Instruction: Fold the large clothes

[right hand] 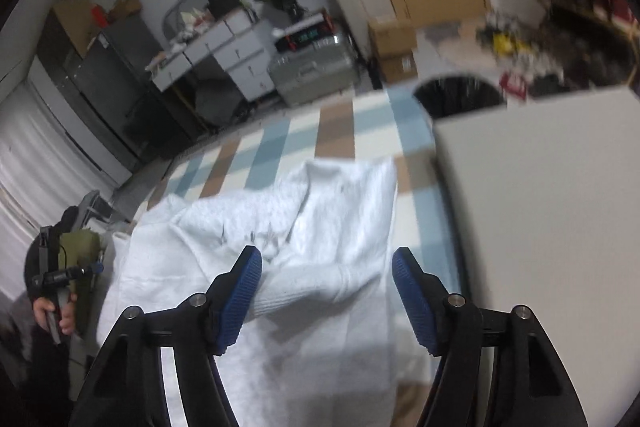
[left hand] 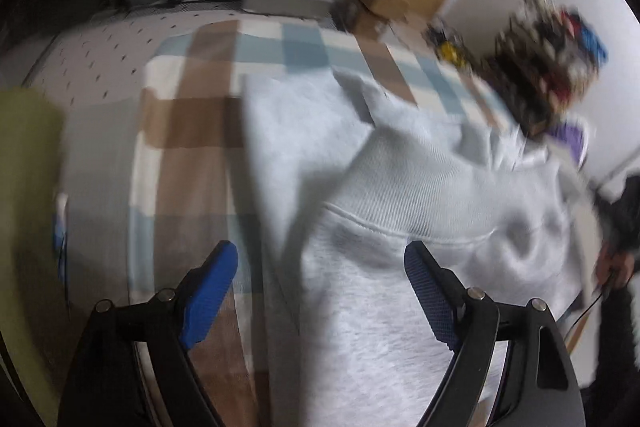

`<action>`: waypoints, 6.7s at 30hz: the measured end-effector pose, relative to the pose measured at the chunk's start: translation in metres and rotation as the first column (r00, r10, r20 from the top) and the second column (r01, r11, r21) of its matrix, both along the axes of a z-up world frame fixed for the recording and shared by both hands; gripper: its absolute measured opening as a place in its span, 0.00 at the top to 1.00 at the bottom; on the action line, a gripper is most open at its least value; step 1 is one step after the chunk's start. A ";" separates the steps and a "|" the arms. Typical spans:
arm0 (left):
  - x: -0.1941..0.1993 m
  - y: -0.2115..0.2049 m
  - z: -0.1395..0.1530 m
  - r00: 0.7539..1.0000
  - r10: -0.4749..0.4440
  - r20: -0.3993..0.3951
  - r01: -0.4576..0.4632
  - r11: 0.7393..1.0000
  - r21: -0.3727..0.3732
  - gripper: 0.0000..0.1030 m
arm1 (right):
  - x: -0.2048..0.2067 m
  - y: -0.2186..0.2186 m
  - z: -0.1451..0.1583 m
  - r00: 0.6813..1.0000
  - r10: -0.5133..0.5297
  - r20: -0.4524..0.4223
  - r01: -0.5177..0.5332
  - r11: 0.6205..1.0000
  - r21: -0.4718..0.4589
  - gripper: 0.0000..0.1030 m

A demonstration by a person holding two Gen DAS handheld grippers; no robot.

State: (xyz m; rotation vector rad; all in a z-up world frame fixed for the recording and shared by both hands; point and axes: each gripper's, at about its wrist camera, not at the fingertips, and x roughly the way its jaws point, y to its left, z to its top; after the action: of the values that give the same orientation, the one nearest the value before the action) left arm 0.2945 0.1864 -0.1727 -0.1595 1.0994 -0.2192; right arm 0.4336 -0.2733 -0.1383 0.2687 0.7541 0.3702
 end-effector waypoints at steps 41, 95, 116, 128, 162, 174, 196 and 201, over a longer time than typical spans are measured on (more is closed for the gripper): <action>-0.054 -0.022 0.010 0.989 -0.137 0.059 0.136 0.990 0.027 0.46 | -0.050 0.015 -0.039 0.985 0.136 -0.102 -0.139 0.990 -0.020 0.83; -0.078 -0.019 -0.022 0.989 -0.110 -0.100 0.119 0.988 0.094 0.51 | -0.060 0.056 -0.058 0.984 0.053 -0.172 -0.094 0.967 -0.239 0.33; -0.253 0.039 0.032 0.991 0.131 0.028 -0.134 0.968 0.210 0.80 | -0.251 0.090 0.029 0.990 0.076 0.118 0.008 0.808 -0.589 0.74; -0.267 -0.064 0.055 0.940 -0.108 0.325 -0.007 0.943 0.333 0.19 | -0.256 0.238 0.054 0.904 0.390 0.177 -0.351 0.912 -0.214 0.50; -0.243 -0.053 -0.029 0.955 -0.045 0.294 -0.012 0.981 0.191 0.14 | -0.249 0.153 -0.031 0.989 0.031 -0.147 -0.102 0.858 -0.503 0.80; -0.248 -0.054 -0.030 0.948 -0.043 0.314 -0.020 0.981 0.195 0.13 | -0.286 0.261 0.017 0.947 0.322 -0.010 -0.298 0.862 -0.411 0.80; -0.187 -0.113 0.061 0.919 -0.257 0.299 0.216 0.963 0.163 0.14 | -0.257 0.121 -0.029 0.999 0.011 -0.045 -0.025 0.941 -0.337 0.74; -0.099 -0.145 0.001 0.952 -0.302 0.058 0.272 0.915 0.296 0.14 | -0.248 0.113 -0.063 1.000 0.022 -0.007 -0.023 0.963 -0.267 0.73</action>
State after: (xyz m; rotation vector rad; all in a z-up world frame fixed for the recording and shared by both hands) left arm 0.1953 0.0412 -0.1713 0.2729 1.0366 -0.3256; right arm 0.1861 -0.1606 -0.2012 0.0064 0.8020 0.2846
